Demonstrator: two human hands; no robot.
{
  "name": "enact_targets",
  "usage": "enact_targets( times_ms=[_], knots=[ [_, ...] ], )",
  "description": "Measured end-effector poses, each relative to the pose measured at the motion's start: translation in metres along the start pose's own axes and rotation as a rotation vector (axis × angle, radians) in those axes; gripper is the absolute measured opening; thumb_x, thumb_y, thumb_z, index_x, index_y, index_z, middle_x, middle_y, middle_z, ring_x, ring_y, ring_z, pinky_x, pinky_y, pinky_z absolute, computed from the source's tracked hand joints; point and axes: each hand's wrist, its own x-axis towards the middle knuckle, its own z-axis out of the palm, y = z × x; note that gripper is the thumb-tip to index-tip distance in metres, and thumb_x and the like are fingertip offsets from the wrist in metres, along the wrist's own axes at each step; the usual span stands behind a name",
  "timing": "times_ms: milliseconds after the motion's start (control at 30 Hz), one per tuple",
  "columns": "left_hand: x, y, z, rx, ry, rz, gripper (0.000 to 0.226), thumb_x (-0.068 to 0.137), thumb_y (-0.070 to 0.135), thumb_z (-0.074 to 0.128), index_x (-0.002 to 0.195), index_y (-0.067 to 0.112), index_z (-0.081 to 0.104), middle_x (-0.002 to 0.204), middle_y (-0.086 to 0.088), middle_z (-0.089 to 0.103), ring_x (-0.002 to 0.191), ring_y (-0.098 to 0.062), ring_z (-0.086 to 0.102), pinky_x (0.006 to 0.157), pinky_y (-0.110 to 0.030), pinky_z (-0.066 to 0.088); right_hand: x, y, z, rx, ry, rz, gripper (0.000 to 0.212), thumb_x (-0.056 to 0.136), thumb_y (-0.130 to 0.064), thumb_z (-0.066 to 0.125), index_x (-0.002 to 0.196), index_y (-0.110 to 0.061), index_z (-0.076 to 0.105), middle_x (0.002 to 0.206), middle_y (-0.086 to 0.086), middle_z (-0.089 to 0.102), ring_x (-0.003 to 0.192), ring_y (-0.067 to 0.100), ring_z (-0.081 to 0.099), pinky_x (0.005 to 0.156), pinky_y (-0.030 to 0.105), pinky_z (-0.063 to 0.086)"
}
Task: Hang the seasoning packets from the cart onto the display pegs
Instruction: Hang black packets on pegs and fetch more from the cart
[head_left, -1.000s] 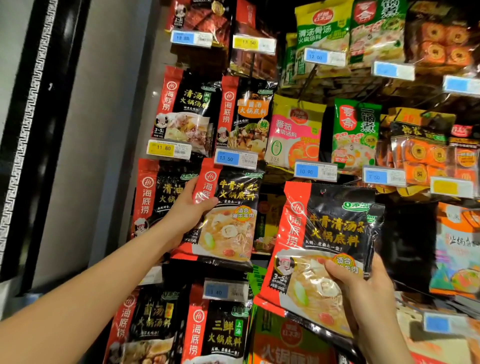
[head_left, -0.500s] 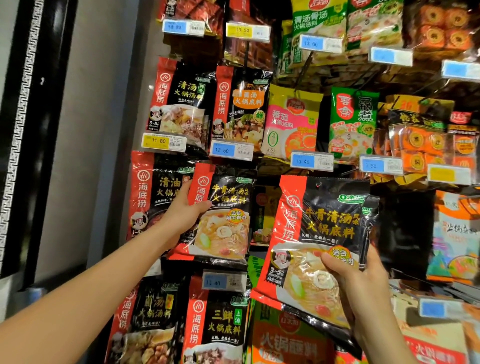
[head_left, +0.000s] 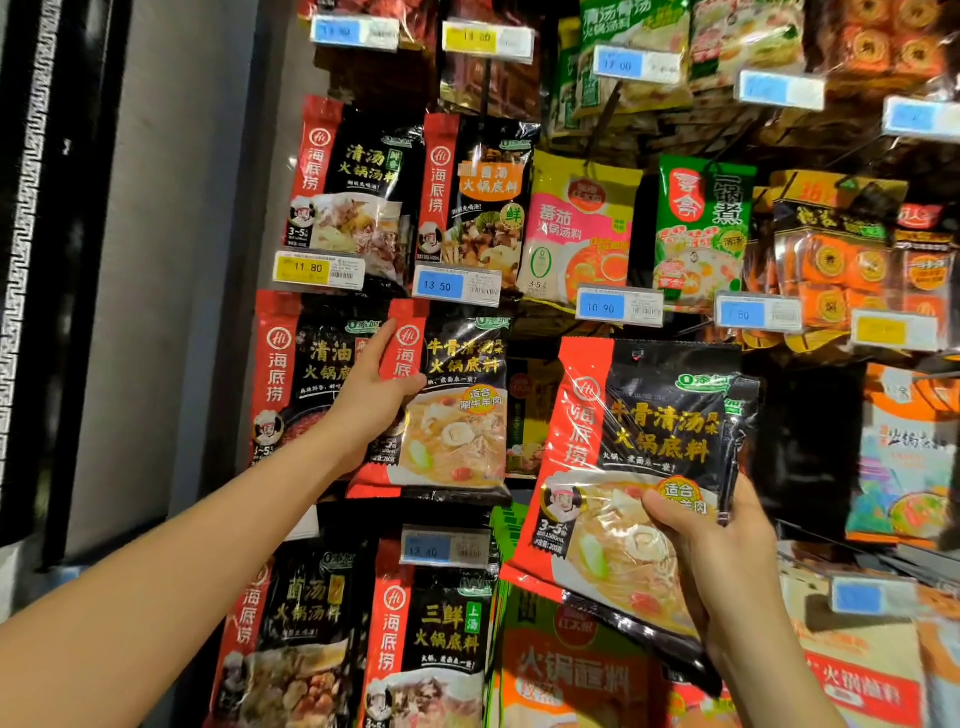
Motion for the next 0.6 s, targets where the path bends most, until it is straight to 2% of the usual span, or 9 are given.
enact_targets(
  times_ms=[67, 133, 200, 267, 300, 367, 433, 533, 600],
  knots=[
    [0.003, -0.001, -0.001, -0.005, -0.003, -0.042, 0.080, 0.095, 0.009, 0.068, 0.156, 0.044, 0.030, 0.135, 0.002, 0.051, 0.104, -0.011, 0.059, 0.086, -0.030, 0.053, 0.000, 0.000, 0.000, -0.012, -0.001, 0.003, 0.135, 0.030, -0.065, 0.096, 0.149, -0.047, 0.035, 0.153, -0.003, 0.051, 0.136, 0.029, 0.055, 0.112, 0.060, 0.043],
    [0.004, -0.001, -0.002, -0.006, -0.013, -0.086, 0.079, 0.094, 0.009, 0.069, 0.155, 0.043, 0.032, 0.133, -0.002, 0.054, 0.099, -0.018, 0.062, 0.083, -0.033, 0.053, 0.000, -0.001, 0.000, 0.010, 0.004, 0.003, 0.121, 0.040, -0.049, 0.097, 0.147, -0.045, 0.041, 0.148, -0.001, 0.056, 0.132, 0.030, 0.059, 0.109, 0.057, 0.046],
    [0.005, -0.001, -0.002, -0.010, -0.011, -0.121, 0.078, 0.094, 0.009, 0.069, 0.154, 0.043, 0.033, 0.129, -0.004, 0.056, 0.090, -0.020, 0.062, 0.065, -0.028, 0.050, -0.001, -0.002, 0.001, 0.022, 0.003, -0.005, 0.110, 0.047, -0.043, 0.093, 0.145, -0.042, 0.045, 0.144, 0.000, 0.061, 0.128, 0.029, 0.062, 0.107, 0.054, 0.048],
    [0.007, -0.002, -0.003, -0.007, -0.002, -0.134, 0.077, 0.094, 0.009, 0.068, 0.154, 0.042, 0.033, 0.123, -0.003, 0.057, 0.081, -0.019, 0.060, 0.048, -0.021, 0.043, -0.003, -0.004, 0.004, 0.002, 0.012, -0.003, 0.121, 0.038, -0.048, 0.097, 0.147, -0.042, 0.043, 0.145, -0.002, 0.059, 0.129, 0.028, 0.061, 0.109, 0.055, 0.047],
    [0.007, -0.003, -0.002, -0.007, 0.002, -0.130, 0.077, 0.095, 0.009, 0.068, 0.155, 0.042, 0.033, 0.121, -0.002, 0.058, 0.080, -0.018, 0.060, 0.046, -0.021, 0.042, -0.002, -0.002, 0.004, 0.004, 0.019, 0.002, 0.129, 0.032, -0.055, 0.097, 0.148, -0.041, 0.041, 0.147, -0.002, 0.058, 0.130, 0.028, 0.060, 0.110, 0.057, 0.046],
    [0.010, -0.002, -0.001, 0.011, 0.003, -0.119, 0.078, 0.095, 0.009, 0.067, 0.156, 0.041, 0.031, 0.122, -0.001, 0.058, 0.085, -0.018, 0.061, 0.052, -0.023, 0.043, -0.002, 0.001, 0.004, 0.011, 0.020, 0.008, 0.134, 0.028, -0.065, 0.094, 0.148, -0.042, 0.040, 0.148, -0.001, 0.057, 0.131, 0.029, 0.059, 0.110, 0.057, 0.045],
    [0.010, -0.002, 0.002, 0.060, 0.003, -0.109, 0.079, 0.096, 0.010, 0.066, 0.158, 0.041, 0.027, 0.129, -0.002, 0.056, 0.089, -0.018, 0.062, 0.060, -0.026, 0.047, -0.005, -0.001, 0.007, 0.000, 0.034, 0.014, 0.132, 0.032, -0.060, 0.096, 0.149, -0.043, 0.037, 0.150, 0.000, 0.055, 0.132, 0.030, 0.059, 0.110, 0.057, 0.045],
    [0.011, -0.012, 0.007, 0.305, 0.026, -0.014, 0.083, 0.099, 0.016, 0.064, 0.161, 0.040, 0.015, 0.131, -0.001, 0.059, 0.098, -0.021, 0.064, 0.081, -0.036, 0.055, -0.011, -0.009, 0.011, 0.036, 0.028, -0.003, 0.101, 0.066, -0.028, 0.094, 0.150, -0.039, 0.039, 0.142, -0.001, 0.059, 0.124, 0.029, 0.064, 0.109, 0.054, 0.048],
    [0.011, -0.020, 0.011, 0.657, 0.006, 0.078, 0.089, 0.100, 0.025, 0.062, 0.162, 0.034, -0.001, 0.105, -0.005, 0.070, 0.083, -0.025, 0.067, 0.074, -0.039, 0.057, -0.011, -0.005, 0.010, 0.061, 0.026, 0.004, 0.092, 0.079, -0.010, 0.085, 0.152, -0.039, 0.037, 0.135, -0.004, 0.061, 0.119, 0.027, 0.066, 0.109, 0.051, 0.048]
  ],
)
